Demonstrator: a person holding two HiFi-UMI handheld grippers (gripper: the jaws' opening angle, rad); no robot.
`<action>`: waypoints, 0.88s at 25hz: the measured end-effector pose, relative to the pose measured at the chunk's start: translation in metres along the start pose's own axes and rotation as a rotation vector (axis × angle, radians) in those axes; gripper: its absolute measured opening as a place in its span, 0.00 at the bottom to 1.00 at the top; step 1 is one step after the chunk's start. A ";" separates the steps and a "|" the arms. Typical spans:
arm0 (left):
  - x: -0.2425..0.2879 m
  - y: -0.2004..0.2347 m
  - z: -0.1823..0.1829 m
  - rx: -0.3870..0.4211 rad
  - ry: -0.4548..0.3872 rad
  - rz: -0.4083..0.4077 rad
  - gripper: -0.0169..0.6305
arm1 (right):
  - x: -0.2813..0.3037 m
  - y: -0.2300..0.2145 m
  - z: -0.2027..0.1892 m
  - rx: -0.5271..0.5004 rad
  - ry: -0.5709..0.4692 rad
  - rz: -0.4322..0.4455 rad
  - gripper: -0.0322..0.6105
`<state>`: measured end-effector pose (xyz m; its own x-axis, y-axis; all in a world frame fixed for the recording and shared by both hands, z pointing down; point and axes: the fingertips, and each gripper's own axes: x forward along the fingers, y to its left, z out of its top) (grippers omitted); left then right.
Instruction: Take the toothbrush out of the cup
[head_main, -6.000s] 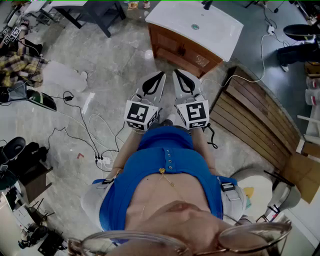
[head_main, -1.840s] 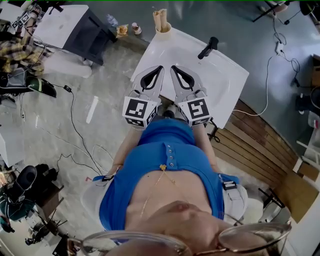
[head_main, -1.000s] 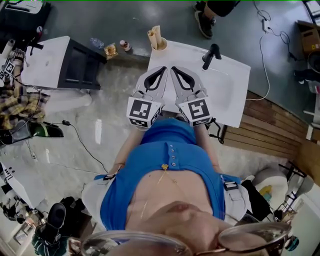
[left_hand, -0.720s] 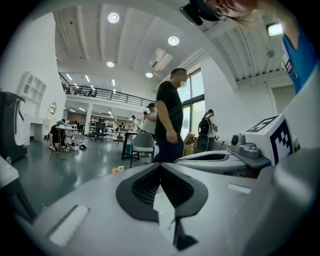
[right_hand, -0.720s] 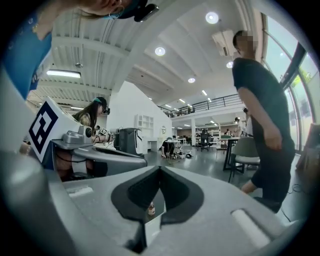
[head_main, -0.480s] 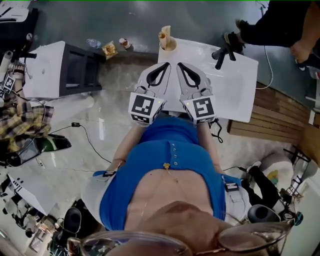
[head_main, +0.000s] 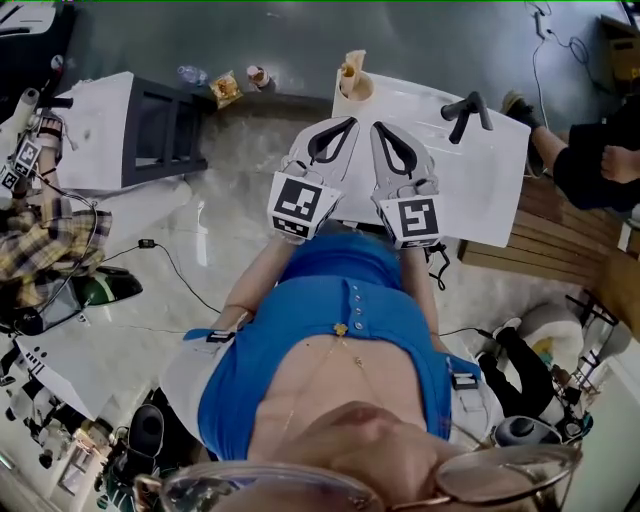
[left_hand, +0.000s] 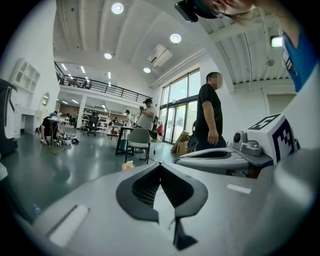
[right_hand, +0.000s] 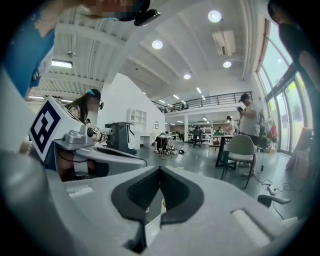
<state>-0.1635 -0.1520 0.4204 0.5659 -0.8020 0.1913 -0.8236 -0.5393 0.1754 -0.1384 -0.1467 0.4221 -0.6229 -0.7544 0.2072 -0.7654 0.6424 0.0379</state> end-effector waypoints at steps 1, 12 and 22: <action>0.001 0.000 0.000 -0.001 0.001 0.006 0.03 | 0.000 -0.002 0.001 -0.001 0.000 0.002 0.05; 0.016 0.018 -0.004 -0.027 0.003 0.123 0.04 | 0.000 -0.025 0.005 -0.010 -0.001 0.061 0.05; 0.030 0.047 -0.027 -0.012 0.069 0.174 0.06 | -0.010 -0.046 -0.007 0.020 0.021 0.008 0.05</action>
<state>-0.1840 -0.1946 0.4600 0.4169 -0.8631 0.2852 -0.9089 -0.3911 0.1450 -0.0959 -0.1675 0.4256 -0.6255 -0.7461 0.2283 -0.7637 0.6454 0.0168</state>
